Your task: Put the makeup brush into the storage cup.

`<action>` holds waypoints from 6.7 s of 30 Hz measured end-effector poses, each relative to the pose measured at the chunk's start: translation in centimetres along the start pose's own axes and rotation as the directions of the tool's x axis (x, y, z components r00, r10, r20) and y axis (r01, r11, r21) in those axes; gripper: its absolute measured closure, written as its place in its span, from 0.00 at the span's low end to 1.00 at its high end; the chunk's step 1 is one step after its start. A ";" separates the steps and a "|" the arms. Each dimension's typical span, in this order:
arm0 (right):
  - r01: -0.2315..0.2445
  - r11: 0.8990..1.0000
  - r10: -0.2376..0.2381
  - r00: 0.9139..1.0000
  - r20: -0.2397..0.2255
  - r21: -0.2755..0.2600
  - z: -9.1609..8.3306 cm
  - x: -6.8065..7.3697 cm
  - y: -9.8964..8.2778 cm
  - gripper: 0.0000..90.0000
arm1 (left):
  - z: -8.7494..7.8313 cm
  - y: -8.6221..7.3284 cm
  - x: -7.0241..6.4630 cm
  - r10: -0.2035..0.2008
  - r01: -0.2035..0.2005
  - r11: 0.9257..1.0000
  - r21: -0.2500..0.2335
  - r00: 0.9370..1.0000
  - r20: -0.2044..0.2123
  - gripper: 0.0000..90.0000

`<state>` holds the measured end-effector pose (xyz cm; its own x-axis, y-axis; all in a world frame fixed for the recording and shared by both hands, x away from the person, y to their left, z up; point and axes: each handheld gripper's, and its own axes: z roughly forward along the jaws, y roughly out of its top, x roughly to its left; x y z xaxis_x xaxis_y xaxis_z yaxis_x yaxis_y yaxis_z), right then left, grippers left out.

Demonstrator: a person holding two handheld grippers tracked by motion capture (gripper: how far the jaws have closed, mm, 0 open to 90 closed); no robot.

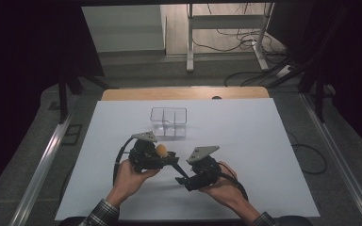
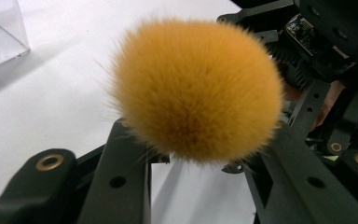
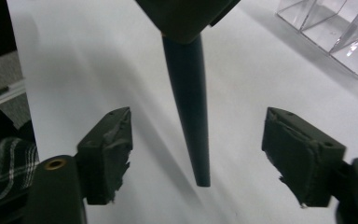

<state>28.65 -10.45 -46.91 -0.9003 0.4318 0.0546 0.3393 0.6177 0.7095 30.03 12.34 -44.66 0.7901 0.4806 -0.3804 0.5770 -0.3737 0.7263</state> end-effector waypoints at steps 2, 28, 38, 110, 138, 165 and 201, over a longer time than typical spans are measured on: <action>0.016 1.000 -0.016 1.000 0.010 0.007 0.2 0.2 0.0 0.31 | 0.0 0.2 -0.4 0.026 -0.025 1.000 0.012 0.999 -0.028 0.76; -0.014 0.998 0.014 1.000 -0.005 0.061 -0.1 -1.0 -0.9 0.16 | -1.2 1.1 -1.4 0.127 -0.122 0.992 0.039 0.968 -0.214 0.76; -0.011 0.997 0.011 1.000 0.004 0.076 -0.5 -1.6 -1.6 0.06 | -1.6 1.5 -1.2 0.134 -0.129 0.991 0.035 0.960 -0.246 0.76; -0.123 0.986 0.105 0.983 0.152 0.115 -7.3 -5.7 -7.3 0.00 | -3.4 4.5 2.0 0.104 -0.120 0.992 -0.031 0.944 -0.312 0.76; -0.206 0.975 0.185 0.960 0.211 0.082 -10.3 -7.2 -10.6 0.00 | -3.4 6.0 3.5 0.087 -0.113 0.992 -0.062 0.942 -0.325 0.76; -0.289 0.956 0.268 0.926 0.265 0.044 -12.7 -7.7 -13.4 0.00 | -2.9 9.1 4.3 0.106 -0.142 0.987 -0.075 0.929 -0.353 0.76; -0.332 0.943 0.314 0.909 0.273 0.022 -13.7 -7.8 -14.5 0.00 | -1.4 12.2 6.8 0.082 -0.122 0.989 -0.080 0.917 -0.390 0.76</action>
<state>27.04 -31.83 -48.04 -0.6379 0.7659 0.0802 0.6245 0.4535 0.6359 42.21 12.18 -37.55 0.6914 0.7194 -0.0665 0.4576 -0.3649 0.8109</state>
